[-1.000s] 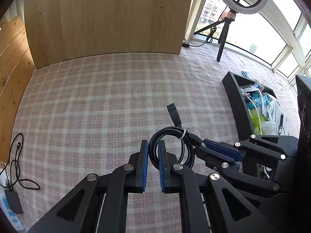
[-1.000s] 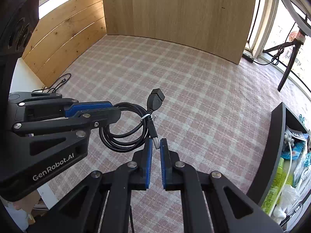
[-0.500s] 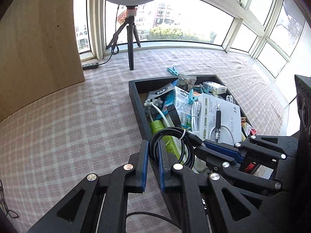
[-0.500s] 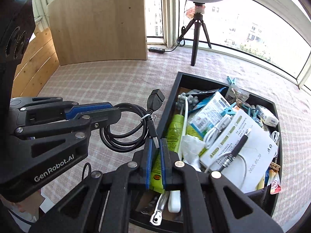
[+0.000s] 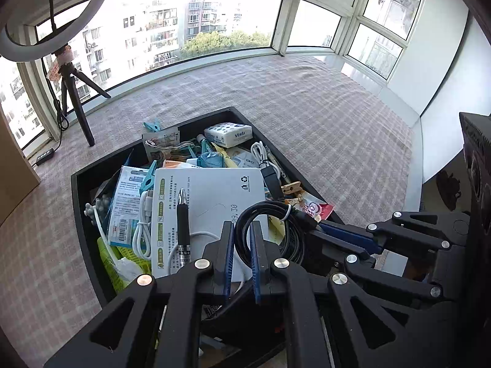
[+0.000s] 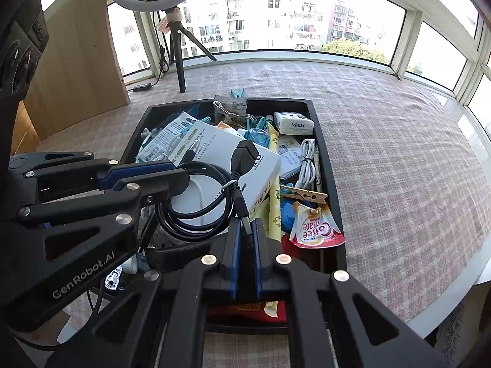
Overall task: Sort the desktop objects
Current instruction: 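Carry the black cable over the tray and open the right gripper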
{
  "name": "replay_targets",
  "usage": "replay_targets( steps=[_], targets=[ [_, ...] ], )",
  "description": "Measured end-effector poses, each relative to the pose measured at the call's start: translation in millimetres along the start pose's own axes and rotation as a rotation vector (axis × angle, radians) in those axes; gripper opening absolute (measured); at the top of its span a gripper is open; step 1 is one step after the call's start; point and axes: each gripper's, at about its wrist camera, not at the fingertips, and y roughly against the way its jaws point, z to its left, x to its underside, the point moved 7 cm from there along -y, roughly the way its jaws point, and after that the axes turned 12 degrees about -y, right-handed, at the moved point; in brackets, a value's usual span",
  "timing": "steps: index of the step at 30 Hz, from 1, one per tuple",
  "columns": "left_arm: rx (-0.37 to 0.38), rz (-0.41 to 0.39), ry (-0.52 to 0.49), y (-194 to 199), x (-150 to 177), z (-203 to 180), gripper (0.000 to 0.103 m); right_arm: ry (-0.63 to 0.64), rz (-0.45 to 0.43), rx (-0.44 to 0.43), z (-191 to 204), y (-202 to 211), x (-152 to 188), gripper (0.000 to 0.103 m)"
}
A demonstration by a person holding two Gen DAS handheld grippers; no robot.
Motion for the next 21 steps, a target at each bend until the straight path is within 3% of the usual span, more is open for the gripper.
replay_targets(
  steps=[3,10,21],
  targets=[
    [0.018,0.001,0.006,-6.3,-7.2,-5.3,0.010,-0.053,0.006,0.020,-19.6,2.0,-0.1,0.010],
    [-0.001,0.021,0.037,-7.6,-4.4,5.9,0.010,-0.116,-0.004,0.033,-42.1,10.4,-1.9,0.029],
    [-0.064,0.048,0.109,16.4,31.4,49.0,0.020,-0.107,-0.005,-0.007,-1.5,9.6,0.0,0.040]
  ],
)
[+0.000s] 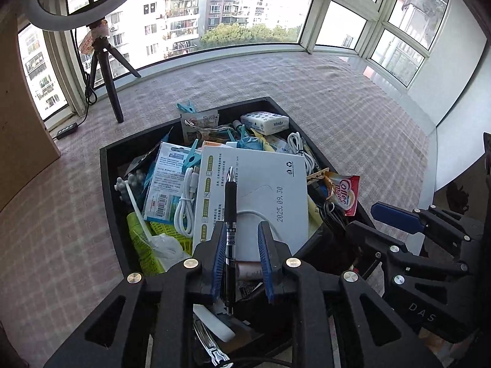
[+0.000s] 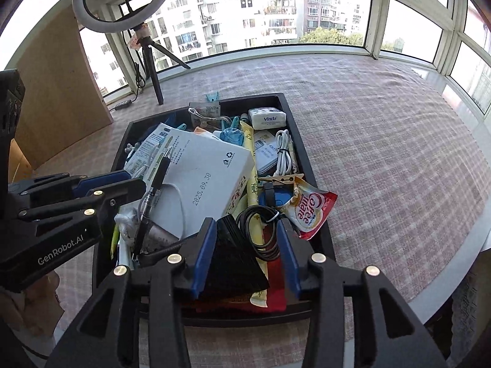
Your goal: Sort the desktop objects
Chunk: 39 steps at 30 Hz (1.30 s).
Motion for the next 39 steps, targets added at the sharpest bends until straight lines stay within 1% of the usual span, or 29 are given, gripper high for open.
replay_targets(
  steps=[2,9,10,15,18,19,21,25,29,32,37,39],
  targets=[
    [-0.020,0.004,0.020,6.2,10.7,13.7,0.021,0.019,0.007,-0.008,16.1,-2.2,4.6,0.040],
    [-0.114,0.007,0.093,39.2,59.3,71.4,0.038,0.057,0.027,-0.054,83.0,-11.2,26.3,0.040],
    [-0.127,0.009,0.108,45.1,68.1,81.3,0.042,0.063,0.034,-0.062,94.2,-12.8,30.0,0.041],
    [-0.185,0.012,0.175,74.0,110.5,130.7,0.058,0.124,0.065,-0.115,160.1,-20.8,51.6,0.041],
    [-0.210,0.006,0.216,91.2,134.2,157.7,0.063,0.162,0.086,-0.149,199.8,-25.5,66.7,0.042],
    [-0.222,0.005,0.232,96.7,142.2,166.9,0.065,0.174,0.094,-0.159,211.9,-27.3,71.6,0.046],
    [-0.250,0.003,0.262,106.5,156.7,183.7,0.067,0.193,0.102,-0.175,234.6,-29.8,82.0,0.053],
    [-0.299,0.020,0.330,119.2,187.4,216.4,0.071,0.215,0.112,-0.199,272.0,-33.8,99.8,0.054],
    [-0.322,0.062,0.380,121.7,218.7,239.9,0.071,0.231,0.118,-0.201,298.9,-40.4,113.1,0.056],
    [-0.343,0.083,0.413,121.0,240.3,253.8,0.071,0.248,0.112,-0.181,313.5,-45.0,122.7,0.056],
    [-0.356,0.119,0.458,114.6,274.2,270.6,0.071,0.249,0.119,-0.145,327.9,-57.4,138.8,0.056],
    [-0.349,0.140,0.474,109.7,285.9,275.8,0.071,0.241,0.126,-0.134,330.1,-63.2,144.5,0.056]
  ],
)
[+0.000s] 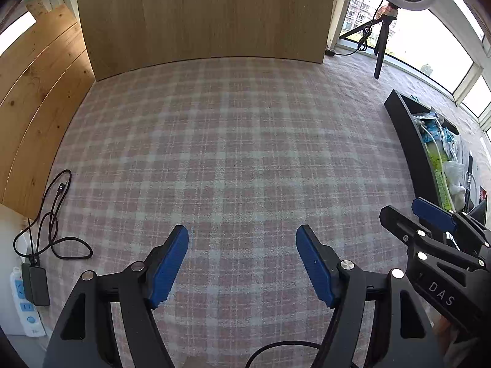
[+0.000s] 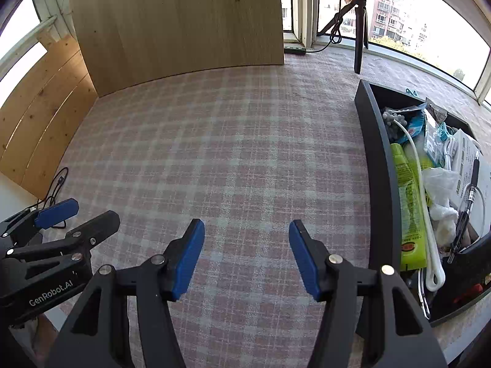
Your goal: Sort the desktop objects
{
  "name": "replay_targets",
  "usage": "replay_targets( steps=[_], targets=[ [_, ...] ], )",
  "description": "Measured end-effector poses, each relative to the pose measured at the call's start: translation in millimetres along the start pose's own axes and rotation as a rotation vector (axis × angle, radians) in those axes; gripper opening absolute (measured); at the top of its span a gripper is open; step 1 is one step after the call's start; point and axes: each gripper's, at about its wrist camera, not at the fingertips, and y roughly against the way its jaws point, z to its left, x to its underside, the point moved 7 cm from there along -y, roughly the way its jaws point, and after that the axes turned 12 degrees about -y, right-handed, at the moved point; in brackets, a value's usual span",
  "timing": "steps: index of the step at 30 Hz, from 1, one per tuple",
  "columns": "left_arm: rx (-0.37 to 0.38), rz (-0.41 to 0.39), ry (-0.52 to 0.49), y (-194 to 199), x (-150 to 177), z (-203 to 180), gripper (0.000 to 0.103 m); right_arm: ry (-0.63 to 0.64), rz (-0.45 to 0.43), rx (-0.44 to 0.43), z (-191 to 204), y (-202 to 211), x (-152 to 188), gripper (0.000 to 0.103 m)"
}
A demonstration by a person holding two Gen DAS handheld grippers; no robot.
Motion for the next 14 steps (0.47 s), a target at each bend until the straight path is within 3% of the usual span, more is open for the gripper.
replay_targets(
  steps=[14],
  targets=[
    [0.005,0.035,0.031,-15.3,30.7,34.1,0.075,-0.029,0.062,0.023,10.0,-27.2,22.9,0.056]
  ],
)
